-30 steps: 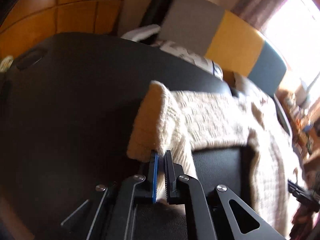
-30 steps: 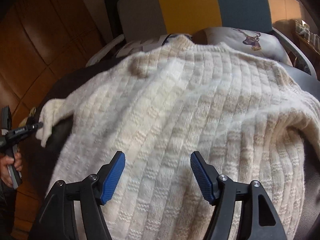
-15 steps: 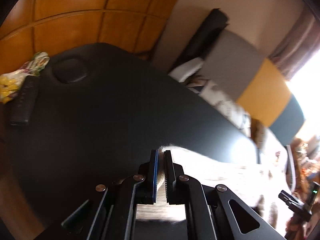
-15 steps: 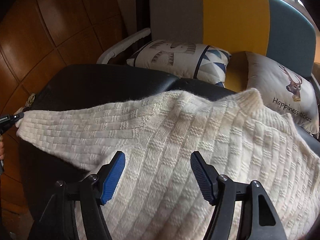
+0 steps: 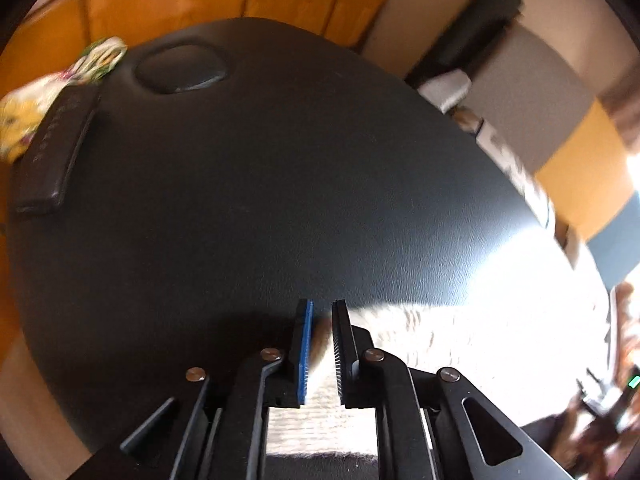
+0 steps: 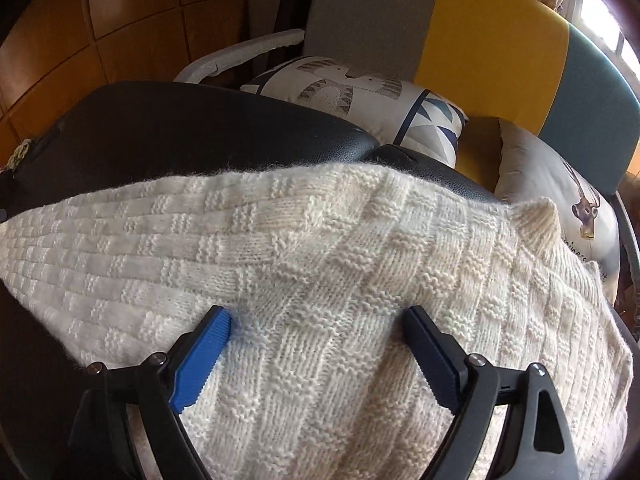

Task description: Fold clothes

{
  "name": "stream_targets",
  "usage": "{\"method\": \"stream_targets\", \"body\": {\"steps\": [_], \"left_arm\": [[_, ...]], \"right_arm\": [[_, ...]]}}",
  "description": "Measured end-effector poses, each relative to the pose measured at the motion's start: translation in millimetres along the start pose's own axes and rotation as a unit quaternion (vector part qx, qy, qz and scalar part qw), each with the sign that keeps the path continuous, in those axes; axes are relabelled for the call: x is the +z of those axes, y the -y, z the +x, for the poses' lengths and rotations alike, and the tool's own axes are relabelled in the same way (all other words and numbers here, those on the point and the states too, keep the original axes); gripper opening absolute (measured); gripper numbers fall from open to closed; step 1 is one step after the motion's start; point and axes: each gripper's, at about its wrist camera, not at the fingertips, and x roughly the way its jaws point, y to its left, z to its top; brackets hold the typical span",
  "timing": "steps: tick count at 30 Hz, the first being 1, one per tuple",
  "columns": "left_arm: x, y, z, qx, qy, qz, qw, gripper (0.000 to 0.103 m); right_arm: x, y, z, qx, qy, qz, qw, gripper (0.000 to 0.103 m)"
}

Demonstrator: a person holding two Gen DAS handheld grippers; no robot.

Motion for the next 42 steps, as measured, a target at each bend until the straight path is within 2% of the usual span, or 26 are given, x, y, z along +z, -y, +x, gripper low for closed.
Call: {"method": "stream_targets", "body": {"steps": [4, 6, 9, 11, 12, 13, 15, 16, 17, 19, 23, 27, 30, 32, 34, 35, 37, 40, 42], "left_arm": [[-7, -17, -26, 0.002, 0.007, -0.013, 0.9999, 0.036], [-18, -23, -22, 0.000, -0.012, -0.012, 0.9998, 0.038], [-37, -32, -14, -0.016, -0.045, -0.019, 0.9987, 0.039], [-48, -30, -9, -0.029, -0.055, -0.020, 0.9979, 0.045], [-51, -25, -11, -0.023, -0.046, -0.009, 0.9986, 0.056], [-54, -20, -12, -0.017, -0.038, 0.003, 0.9992, 0.060], [-61, -5, -11, 0.021, -0.018, 0.032, 0.9991, 0.057], [-65, 5, -9, 0.049, -0.009, 0.061, 0.9969, 0.034], [-67, 15, -9, 0.070, 0.000, 0.094, 0.9931, 0.026], [-68, 25, -9, 0.097, 0.011, 0.112, 0.9889, 0.014], [-58, 22, -8, 0.136, 0.032, 0.097, 0.9854, 0.013], [-50, 18, -4, 0.157, 0.036, 0.092, 0.9826, 0.013], [-46, 18, -1, 0.172, 0.036, 0.094, 0.9800, 0.015], [-22, 24, 10, 0.143, 0.022, 0.055, 0.9880, 0.018], [0, 25, 13, 0.104, 0.012, 0.005, 0.9945, 0.020], [-1, 22, 1, 0.094, 0.024, -0.010, 0.9952, 0.020], [-5, 20, -25, 0.086, 0.058, -0.028, 0.9942, 0.021], [-31, 43, -55, -0.005, 0.059, -0.007, 0.9982, 0.025], [-61, 82, -69, -0.071, 0.028, 0.042, 0.9962, 0.025]], "right_arm": [[2, 0, -2, 0.001, -0.003, 0.004, 1.000, 0.092], [4, 0, -4, 0.003, -0.008, 0.008, 1.000, 0.092], [6, 0, -18, 0.033, 0.002, 0.029, 0.999, 0.090], [5, -4, -26, 0.057, 0.006, 0.034, 0.998, 0.090], [5, -6, -29, 0.069, 0.007, 0.036, 0.997, 0.090], [3, -10, -30, 0.068, 0.002, 0.026, 0.997, 0.090], [-2, -18, -23, 0.055, -0.016, 0.004, 0.998, 0.090], [-5, -21, -18, 0.049, -0.025, -0.002, 0.999, 0.090], [-8, -26, -17, 0.037, -0.022, -0.013, 0.999, 0.091], [-6, -27, -15, 0.032, -0.028, -0.003, 0.999, 0.092], [-2, -30, -12, 0.026, -0.038, 0.022, 0.999, 0.096], [-3, -37, -11, 0.026, -0.028, 0.041, 0.998, 0.103], [-3, -39, -10, 0.022, -0.017, 0.047, 0.999, 0.103], [-1, -37, -13, 0.037, -0.020, 0.045, 0.998, 0.103], [-1, -26, -29, 0.080, -0.010, 0.057, 0.995, 0.093], [-5, -17, -42, 0.101, 0.004, 0.070, 0.992, 0.085], [-22, 7, -76, 0.125, 0.044, 0.105, 0.986, 0.085], [-62, 52, -124, 0.136, 0.089, 0.150, 0.975, 0.085], [-95, 80, -149, 0.117, 0.091, 0.173, 0.974, 0.085]]}}
